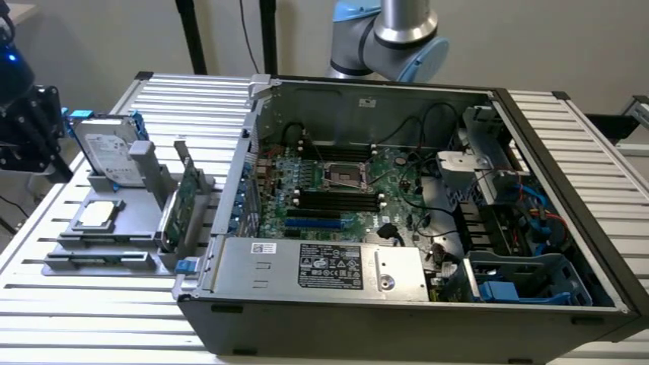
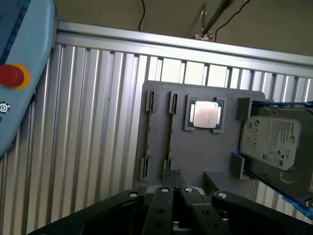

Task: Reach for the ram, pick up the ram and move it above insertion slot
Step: 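Pick up the ram and move it above insertion slot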

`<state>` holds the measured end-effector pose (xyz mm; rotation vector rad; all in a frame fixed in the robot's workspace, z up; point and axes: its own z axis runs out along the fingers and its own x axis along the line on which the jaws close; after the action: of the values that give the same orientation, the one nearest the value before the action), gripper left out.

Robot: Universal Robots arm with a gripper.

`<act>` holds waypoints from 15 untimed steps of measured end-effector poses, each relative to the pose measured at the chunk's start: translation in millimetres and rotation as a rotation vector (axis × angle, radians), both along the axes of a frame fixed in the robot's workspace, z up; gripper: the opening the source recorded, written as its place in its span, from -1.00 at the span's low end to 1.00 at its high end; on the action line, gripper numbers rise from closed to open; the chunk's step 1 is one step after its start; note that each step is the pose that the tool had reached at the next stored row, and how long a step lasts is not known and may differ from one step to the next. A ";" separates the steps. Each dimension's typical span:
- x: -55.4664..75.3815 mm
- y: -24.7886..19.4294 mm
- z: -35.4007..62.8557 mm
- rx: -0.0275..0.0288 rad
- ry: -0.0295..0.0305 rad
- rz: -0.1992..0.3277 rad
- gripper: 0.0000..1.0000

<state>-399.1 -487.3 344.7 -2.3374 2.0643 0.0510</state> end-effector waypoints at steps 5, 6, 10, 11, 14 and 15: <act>-0.3 -1.9 0.0 0.0000 -0.0002 0.007 -0.76; -0.3 -1.9 0.0 0.0000 -0.0003 0.008 -0.65; -0.3 -2.2 -2.2 0.0002 -0.0005 0.008 -0.28; -0.3 -2.2 -3.9 0.0001 -0.0004 0.008 -0.28; -0.3 -2.6 -9.3 0.0000 -0.0005 0.008 -0.15; -0.3 -2.7 -11.1 0.0000 -0.0004 0.008 -0.15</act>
<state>-399.4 -490.0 333.6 -2.3451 2.0552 0.0506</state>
